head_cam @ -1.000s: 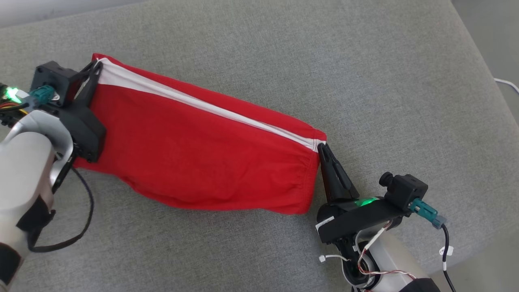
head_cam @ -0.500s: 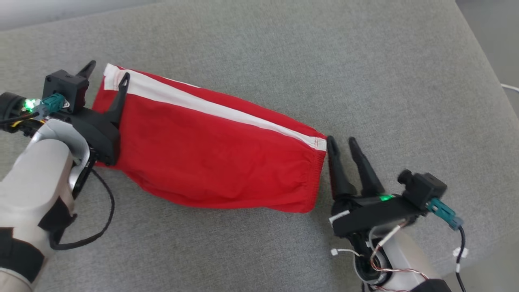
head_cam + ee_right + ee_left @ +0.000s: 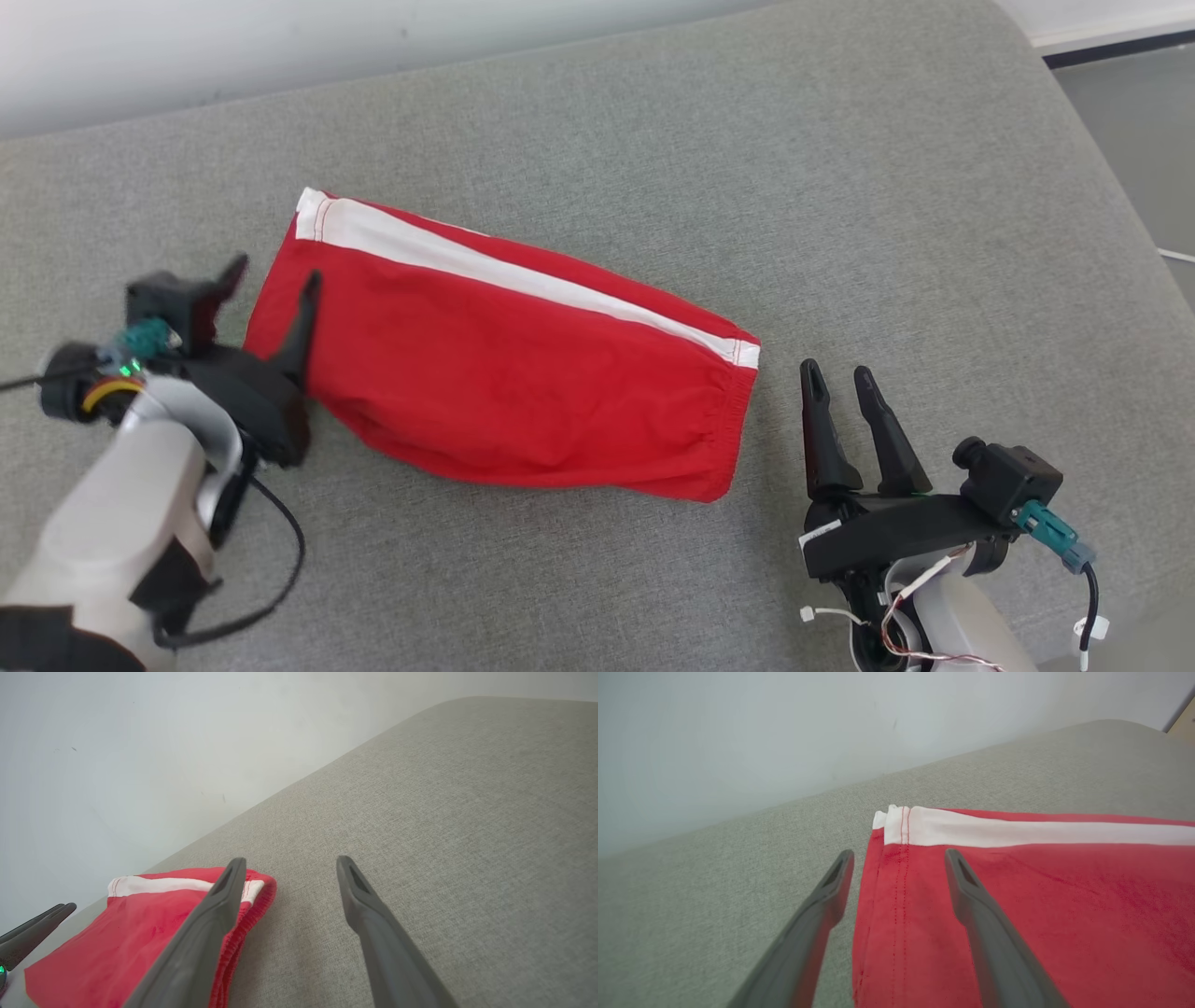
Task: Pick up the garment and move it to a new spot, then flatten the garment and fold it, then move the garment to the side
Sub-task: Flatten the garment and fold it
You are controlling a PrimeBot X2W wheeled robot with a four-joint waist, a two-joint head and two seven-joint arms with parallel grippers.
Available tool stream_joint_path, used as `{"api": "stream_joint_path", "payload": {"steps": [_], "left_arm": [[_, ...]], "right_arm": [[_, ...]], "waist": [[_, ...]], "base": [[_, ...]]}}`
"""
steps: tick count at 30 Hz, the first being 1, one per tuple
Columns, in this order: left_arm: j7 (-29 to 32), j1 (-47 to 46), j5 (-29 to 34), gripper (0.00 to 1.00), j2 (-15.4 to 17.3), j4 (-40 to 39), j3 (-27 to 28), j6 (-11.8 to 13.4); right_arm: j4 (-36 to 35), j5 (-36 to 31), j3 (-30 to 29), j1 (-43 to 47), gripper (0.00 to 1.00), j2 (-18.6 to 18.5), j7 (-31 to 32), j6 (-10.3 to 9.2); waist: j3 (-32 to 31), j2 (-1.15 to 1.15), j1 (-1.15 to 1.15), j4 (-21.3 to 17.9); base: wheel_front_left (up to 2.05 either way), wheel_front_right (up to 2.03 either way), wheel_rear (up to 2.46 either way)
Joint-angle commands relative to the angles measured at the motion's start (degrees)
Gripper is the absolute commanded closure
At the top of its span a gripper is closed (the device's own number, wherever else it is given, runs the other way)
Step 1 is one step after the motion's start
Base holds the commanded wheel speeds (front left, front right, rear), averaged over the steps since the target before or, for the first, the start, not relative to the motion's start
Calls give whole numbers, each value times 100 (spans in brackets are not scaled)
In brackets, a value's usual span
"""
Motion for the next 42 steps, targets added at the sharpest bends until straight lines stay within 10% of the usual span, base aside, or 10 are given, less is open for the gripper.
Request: {"api": "stream_joint_path", "payload": {"steps": [1, 23, 27, 28, 42], "left_arm": [[-16, 128, -91, 0, -59, 17, -7, 13], [408, 144, -448, 0, -243, 1059, -256, 38], [575, 135, -488, 66, -320, 1215, -280, 25], [581, 131, -499, 95, -325, 1238, -286, 21], [83, 623, -657, 100, -590, 1383, -197, 210]], "right_arm": [[2, -20, -4, 95, 0, 11, 1, -14], [-77, -73, 6, 196, 0, 11, 1, -14], [-68, -45, 50, 145, 0, 11, 0, -14], [-65, -39, 65, 134, 0, 11, 1, -14], [110, -60, -44, 476, 0, 11, 0, -14]], "waist": [[-34, 0, 1, -17], [-52, 0, 1, -107], [-25, 0, 1, -120], [-24, 0, 1, -126], [-623, 0, 1, 127]], "base": [[0, 0, 0], [0, 0, 0], [0, 0, 0], [0, 0, 0], [0, 0, 0]]}}
